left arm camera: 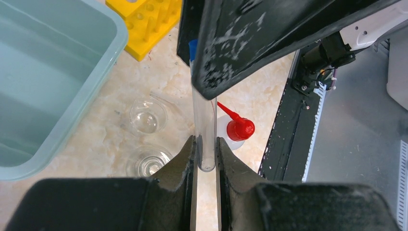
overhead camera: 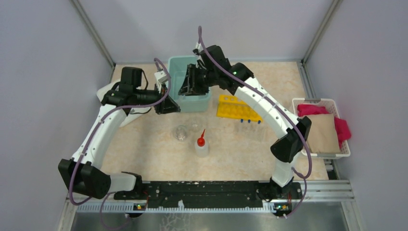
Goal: Organize the chemistry lab equipment
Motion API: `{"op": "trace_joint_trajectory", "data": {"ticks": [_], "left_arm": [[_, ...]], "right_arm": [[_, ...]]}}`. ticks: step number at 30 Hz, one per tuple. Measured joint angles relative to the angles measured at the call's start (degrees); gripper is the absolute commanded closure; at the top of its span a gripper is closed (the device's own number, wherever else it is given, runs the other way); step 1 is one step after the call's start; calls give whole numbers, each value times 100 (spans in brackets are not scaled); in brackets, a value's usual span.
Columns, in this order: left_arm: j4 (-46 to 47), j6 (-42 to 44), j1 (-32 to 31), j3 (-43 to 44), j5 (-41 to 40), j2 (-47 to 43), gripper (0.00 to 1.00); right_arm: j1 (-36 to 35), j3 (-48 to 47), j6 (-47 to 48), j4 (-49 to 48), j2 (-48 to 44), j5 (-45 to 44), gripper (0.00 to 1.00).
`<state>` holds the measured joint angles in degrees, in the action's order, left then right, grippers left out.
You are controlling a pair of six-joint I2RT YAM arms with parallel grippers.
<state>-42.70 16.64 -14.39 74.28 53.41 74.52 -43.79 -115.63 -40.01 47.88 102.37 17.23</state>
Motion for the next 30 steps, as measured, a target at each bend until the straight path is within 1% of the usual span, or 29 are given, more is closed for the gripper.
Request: {"op": "trace_joint_trajectory", "data": {"ticks": [3,5,8,13,14,15,17,18,19,20,21,25,28,30], "left_arm": [[0,0,-2,0,13,0,89],[-7,2,-2,0,15,0,88],[-39,2,-4,0,17,2,87],[-66,63,-26,24,85,15,87],[-96,81,-33,52,83,20,87],[-120,96,-37,74,74,33,83],[-142,107,-44,92,68,63,67],[-151,116,-52,103,59,83,51],[-149,127,-52,105,52,98,26],[-144,140,-61,111,37,114,6],[-140,142,-63,125,15,127,2],[-109,31,-63,258,-127,155,1],[-98,-42,-63,413,-313,190,1],[-105,-81,-61,520,-485,225,1]], "right_arm": [[0,-2,7,48,127,74,64],[0,-2,4,61,210,153,67],[0,-61,-2,98,286,264,77],[-7,-258,59,229,332,350,99],[-4,-260,66,251,332,352,100],[-4,-267,85,258,332,365,100],[-4,-267,105,278,332,361,100],[-4,-267,111,295,332,348,100],[-2,-267,131,315,332,337,100],[-2,-267,153,367,330,302,100],[-2,-267,186,466,326,254,100],[11,-181,363,868,210,-101,100],[79,256,527,1071,-219,-542,100],[179,758,640,1244,-748,-1021,100]]}}
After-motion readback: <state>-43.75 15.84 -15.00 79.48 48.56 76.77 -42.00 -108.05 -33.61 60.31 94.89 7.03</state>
